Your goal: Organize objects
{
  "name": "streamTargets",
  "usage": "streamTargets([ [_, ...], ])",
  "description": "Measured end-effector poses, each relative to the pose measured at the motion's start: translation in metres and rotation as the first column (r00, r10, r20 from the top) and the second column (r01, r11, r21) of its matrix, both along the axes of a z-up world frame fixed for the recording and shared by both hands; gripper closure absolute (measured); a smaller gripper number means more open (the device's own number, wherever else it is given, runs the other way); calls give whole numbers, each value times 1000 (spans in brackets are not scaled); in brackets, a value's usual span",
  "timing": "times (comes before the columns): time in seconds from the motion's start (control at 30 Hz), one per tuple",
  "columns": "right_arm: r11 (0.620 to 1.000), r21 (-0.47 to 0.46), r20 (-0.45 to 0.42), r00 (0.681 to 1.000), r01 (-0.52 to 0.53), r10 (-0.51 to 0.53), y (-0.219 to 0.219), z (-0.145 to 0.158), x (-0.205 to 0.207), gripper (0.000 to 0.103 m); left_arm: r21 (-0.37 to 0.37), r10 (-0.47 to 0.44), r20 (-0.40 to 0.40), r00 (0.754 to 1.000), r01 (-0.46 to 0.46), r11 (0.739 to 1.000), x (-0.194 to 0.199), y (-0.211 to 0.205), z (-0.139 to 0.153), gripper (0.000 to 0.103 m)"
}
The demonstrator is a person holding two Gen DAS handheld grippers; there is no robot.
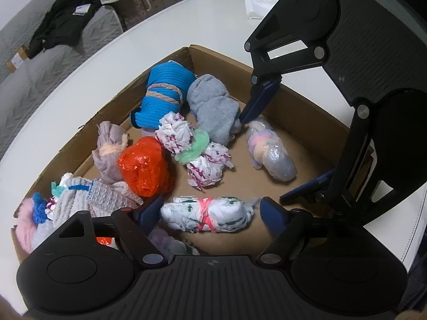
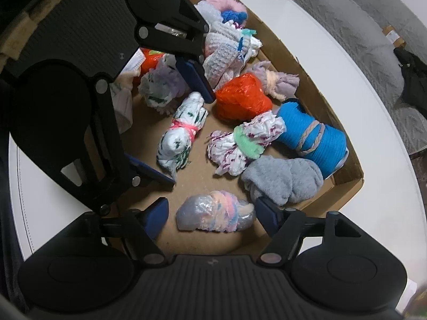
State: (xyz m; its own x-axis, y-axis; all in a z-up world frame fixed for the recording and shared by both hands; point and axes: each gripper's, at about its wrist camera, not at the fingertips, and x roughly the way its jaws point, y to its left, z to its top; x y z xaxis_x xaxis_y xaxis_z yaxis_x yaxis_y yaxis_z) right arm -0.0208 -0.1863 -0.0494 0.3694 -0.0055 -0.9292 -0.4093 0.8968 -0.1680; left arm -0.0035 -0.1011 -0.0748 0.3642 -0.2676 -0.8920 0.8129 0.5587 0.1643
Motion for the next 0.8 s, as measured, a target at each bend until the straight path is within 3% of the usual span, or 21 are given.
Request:
streamTargets([
  [0.5,997,0,6,997,73,-73,5,-2,-2,27,-90,107,-28,994,-110,990,-11,18,10,15],
  [0.8,987,25,35,987,157,-158,6,3,-13,23,-175,213,-48,976,-218,960,-13,28,19,15],
])
